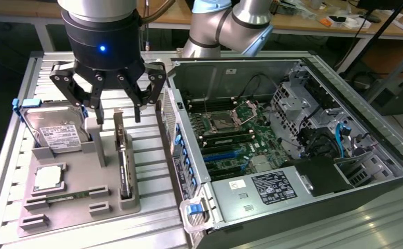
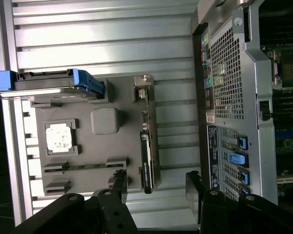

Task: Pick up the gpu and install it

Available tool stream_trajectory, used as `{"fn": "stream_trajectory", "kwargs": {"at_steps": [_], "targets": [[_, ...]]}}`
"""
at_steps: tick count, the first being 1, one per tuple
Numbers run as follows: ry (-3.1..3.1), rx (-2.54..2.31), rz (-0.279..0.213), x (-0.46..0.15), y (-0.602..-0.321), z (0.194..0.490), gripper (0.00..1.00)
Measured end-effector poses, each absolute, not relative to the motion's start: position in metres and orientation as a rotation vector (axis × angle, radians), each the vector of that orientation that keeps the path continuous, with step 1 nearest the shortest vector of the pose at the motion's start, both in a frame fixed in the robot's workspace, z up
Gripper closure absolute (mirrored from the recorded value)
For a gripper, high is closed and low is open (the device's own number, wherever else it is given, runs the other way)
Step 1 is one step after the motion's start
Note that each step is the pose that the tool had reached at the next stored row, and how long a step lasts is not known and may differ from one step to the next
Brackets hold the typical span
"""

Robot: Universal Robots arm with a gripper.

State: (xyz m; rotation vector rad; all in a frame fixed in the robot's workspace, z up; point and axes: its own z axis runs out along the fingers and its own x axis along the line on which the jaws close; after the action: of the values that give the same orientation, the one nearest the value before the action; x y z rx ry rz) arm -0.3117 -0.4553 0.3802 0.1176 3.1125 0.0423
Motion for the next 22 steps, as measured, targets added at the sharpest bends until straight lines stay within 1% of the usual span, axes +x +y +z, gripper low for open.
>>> {"fn": "stream_trajectory", "kwargs": {"at_steps": [22], "targets": [[3.112,0.118,0.042,-0.3117,-0.4584,0.3713,0.40]]}}
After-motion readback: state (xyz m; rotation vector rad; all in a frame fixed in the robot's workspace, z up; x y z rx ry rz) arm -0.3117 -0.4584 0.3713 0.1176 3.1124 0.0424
